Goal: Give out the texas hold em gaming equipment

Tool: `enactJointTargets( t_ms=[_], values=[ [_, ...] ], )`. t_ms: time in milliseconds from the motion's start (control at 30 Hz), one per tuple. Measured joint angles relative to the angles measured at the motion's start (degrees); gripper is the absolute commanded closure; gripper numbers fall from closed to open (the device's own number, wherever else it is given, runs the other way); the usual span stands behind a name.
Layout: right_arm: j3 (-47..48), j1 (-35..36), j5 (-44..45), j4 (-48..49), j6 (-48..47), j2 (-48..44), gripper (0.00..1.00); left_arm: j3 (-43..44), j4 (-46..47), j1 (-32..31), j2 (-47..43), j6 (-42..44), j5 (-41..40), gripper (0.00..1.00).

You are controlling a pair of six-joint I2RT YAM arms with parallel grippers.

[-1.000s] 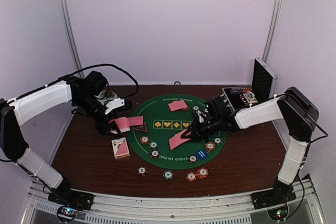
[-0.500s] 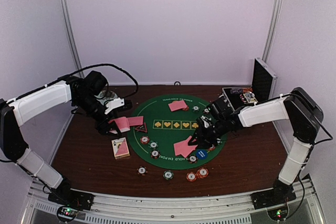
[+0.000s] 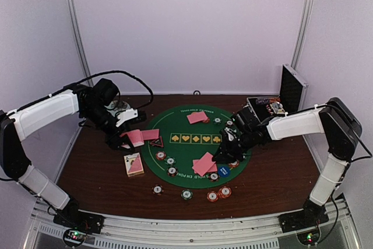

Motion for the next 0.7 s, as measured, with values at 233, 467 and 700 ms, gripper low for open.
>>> enactJointTargets(
  t_ms=[233,467,700],
  values=[
    [-0.1,0.0,0.0,1.9,1.4,0.0,0.97,0.0,0.0,0.0,-0.3,0.2,0.0,1.00],
    [-2.5,-0.2,-1.2,7.0,4.3,-0.6,1.00,0.0,0.0,0.0,-0.3,0.2,0.0,1.00],
    [-4.7,-0.3,-3.3,13.0,8.5,-2.2,1.00,0.0,0.0,0.0,-0.3,0.2,0.0,1.00]
  ],
)
